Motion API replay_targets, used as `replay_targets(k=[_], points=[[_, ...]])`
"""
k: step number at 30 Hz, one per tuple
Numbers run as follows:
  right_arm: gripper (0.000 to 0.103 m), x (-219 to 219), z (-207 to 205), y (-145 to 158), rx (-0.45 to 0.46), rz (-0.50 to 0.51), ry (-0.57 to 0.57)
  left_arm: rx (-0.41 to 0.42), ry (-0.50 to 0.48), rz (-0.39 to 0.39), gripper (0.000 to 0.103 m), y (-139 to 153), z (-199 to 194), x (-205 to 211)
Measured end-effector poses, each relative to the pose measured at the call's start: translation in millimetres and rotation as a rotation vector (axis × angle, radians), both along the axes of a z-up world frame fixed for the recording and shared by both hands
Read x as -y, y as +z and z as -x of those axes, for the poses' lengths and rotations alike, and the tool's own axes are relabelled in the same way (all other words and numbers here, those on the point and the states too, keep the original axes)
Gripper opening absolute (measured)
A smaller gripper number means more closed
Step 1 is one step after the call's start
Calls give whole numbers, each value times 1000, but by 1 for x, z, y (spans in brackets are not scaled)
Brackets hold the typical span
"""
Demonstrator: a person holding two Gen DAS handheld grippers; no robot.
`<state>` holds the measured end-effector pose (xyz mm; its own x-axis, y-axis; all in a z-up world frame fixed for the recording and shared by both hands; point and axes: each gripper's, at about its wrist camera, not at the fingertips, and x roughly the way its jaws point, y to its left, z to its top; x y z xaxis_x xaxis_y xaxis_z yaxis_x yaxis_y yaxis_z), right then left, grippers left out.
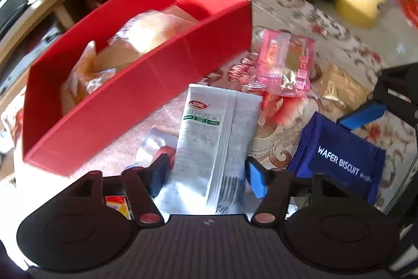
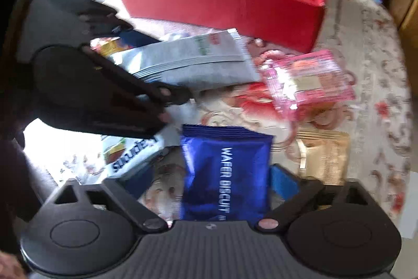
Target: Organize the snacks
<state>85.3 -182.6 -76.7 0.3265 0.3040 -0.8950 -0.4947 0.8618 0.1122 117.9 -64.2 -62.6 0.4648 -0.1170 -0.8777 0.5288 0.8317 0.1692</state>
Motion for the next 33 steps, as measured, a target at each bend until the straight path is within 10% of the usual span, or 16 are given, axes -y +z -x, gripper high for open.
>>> replay_targets(k=[2, 12, 17, 22, 29, 33], points=[[67, -3, 6, 2, 41, 61, -15, -7, 25, 39, 64, 4, 3, -6], [60, -4, 17, 5, 71, 102, -64, -53, 97, 127, 62, 10, 8, -18], [65, -7, 15, 0, 64, 117, -69, -28, 82, 58, 71, 2, 5, -6], [103, -4, 7, -10, 45, 97, -81, -14, 89, 28, 76, -3, 0, 0], [103, -7, 7, -11, 38, 100, -90, -36, 89, 20, 90, -9, -4, 2], [90, -6, 6, -6, 40, 110, -100, -21, 95, 23, 75, -5, -3, -1]])
